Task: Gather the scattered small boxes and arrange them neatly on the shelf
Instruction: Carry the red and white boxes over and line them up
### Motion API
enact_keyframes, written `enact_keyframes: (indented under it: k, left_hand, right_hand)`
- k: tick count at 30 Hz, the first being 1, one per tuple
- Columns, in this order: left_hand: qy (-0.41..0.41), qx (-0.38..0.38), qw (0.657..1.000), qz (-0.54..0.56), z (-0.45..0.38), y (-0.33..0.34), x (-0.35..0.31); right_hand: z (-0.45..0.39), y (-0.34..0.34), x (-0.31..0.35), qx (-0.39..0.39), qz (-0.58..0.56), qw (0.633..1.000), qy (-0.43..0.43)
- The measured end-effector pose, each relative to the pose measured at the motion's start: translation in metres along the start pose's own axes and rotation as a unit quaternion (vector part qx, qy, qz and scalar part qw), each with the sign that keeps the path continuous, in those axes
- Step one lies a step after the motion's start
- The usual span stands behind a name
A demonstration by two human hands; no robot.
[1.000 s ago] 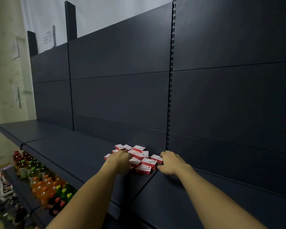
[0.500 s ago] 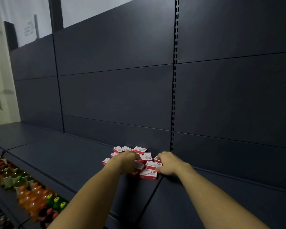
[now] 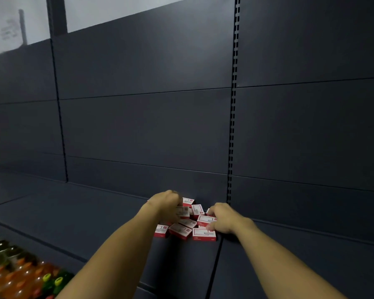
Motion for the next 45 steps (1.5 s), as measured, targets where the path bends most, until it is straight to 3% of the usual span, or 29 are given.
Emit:
enact_keyframes:
  k: [7, 19, 33, 45]
  left_hand:
    - [0.013, -0.019, 1.000, 0.000, -0.001, -0.002, 0.013]
    - [0.091, -0.090, 0.992, 0.015, -0.011, -0.015, -0.024]
    - [0.190, -0.134, 0.971, 0.054, -0.011, -0.014, -0.124]
    - [0.310, -0.173, 0.927, 0.123, 0.001, -0.027, -0.224]
  right_hand:
    - [0.002, -0.001, 0.011, -0.030, 0.043, 0.999, 0.009]
    - [0.044, -0.057, -0.011, -0.194, 0.089, 0.977, 0.002]
    - [0.161, -0.111, -0.070, -0.221, 0.227, 0.940, 0.127]
    - [0.255, -0.147, -0.097, -0.200, 0.293, 0.901, 0.250]
Point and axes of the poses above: each hand's wrist, its own z-axis away from the middle knuckle, its own y-axis out of the palm, x = y × z, the point moved 4 cm from there along -z, towards the middle knuckle, and after that the axes turned 10 degrees about -x, right-handed, at the moved point
